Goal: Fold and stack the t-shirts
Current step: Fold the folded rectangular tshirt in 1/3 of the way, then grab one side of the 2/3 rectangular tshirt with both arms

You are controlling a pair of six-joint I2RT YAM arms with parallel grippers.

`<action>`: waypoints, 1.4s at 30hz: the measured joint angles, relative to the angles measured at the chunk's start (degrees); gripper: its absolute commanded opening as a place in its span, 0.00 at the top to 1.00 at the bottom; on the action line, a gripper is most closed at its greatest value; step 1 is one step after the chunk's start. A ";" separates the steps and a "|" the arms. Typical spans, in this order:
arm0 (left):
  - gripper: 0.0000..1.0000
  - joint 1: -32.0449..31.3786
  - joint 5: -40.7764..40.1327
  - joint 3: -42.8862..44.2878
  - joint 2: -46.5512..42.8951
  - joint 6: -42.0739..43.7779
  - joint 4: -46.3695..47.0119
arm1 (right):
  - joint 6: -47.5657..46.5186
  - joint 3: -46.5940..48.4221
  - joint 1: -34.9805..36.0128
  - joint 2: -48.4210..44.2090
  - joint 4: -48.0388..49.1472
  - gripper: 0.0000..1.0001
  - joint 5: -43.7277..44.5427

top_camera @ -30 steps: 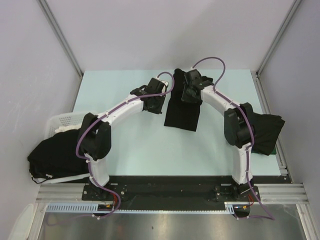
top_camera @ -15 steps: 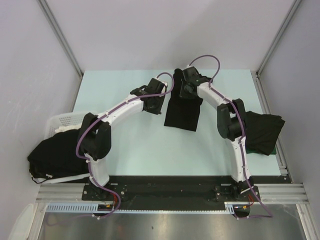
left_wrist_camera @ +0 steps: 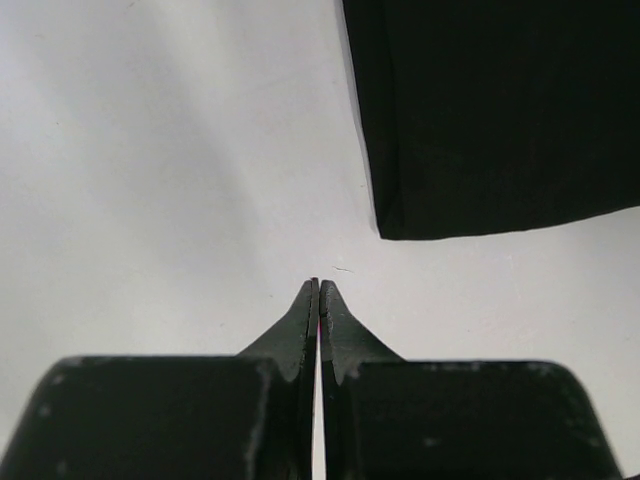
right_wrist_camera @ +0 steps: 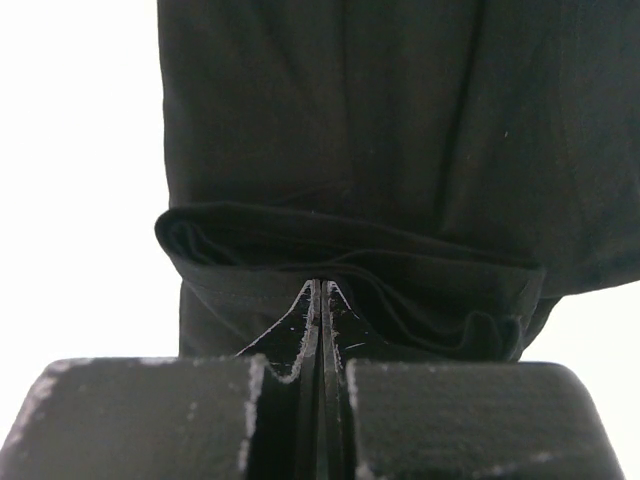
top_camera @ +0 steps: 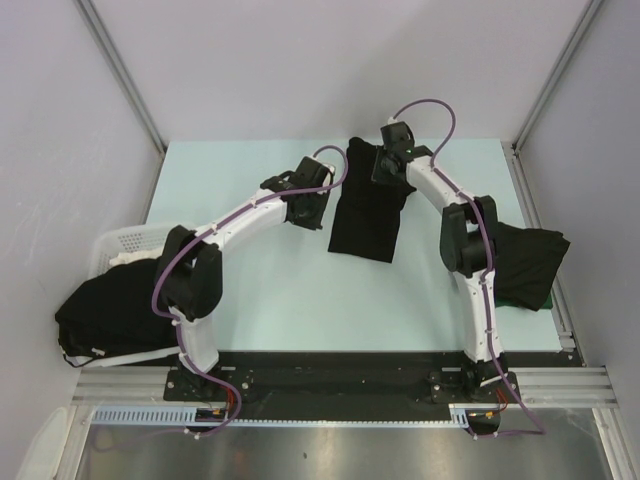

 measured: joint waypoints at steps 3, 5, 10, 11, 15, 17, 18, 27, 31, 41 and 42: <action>0.96 0.00 0.57 -0.02 0.00 0.00 -0.15 | 0.11 -0.57 0.04 -0.11 -0.63 0.74 0.11; 0.86 0.00 2.10 -0.31 -0.04 -0.02 0.28 | -0.44 -2.80 0.22 -1.46 -0.61 0.67 0.74; 0.74 -0.09 7.34 -6.10 -1.64 -0.94 3.39 | -0.87 -12.31 0.70 -10.05 -1.84 0.65 3.34; 0.73 -0.11 8.41 -7.67 -2.05 -1.07 3.85 | -0.85 -14.60 0.72 -12.83 -2.05 0.66 3.96; 0.68 -0.11 12.96 -12.76 -2.91 -2.40 6.78 | 0.22 -23.61 1.27 -24.79 -2.69 0.66 6.29; 0.66 -0.11 14.82 -14.27 -2.91 -2.91 8.48 | 0.87 -27.43 1.51 -30.10 -3.17 0.66 7.26; 0.66 -0.11 15.67 -14.78 -2.91 -3.06 9.20 | 1.25 -28.96 1.77 -32.50 -3.85 0.66 7.89; 0.60 -0.24 19.30 -12.52 -0.74 -3.91 14.14 | 1.70 -31.34 3.52 -41.18 -10.56 0.67 12.00; 0.60 -0.26 19.85 -9.33 2.75 -3.93 14.43 | 1.66 -31.34 2.93 -43.43 -12.15 0.67 12.74; 0.54 -0.31 19.02 -2.97 8.41 -4.33 12.50 | 1.07 -31.34 1.27 -44.78 -13.00 0.68 12.94; 0.54 -0.31 18.71 -2.82 8.44 -4.39 12.17 | 1.05 -31.36 1.20 -44.78 -13.00 0.68 12.92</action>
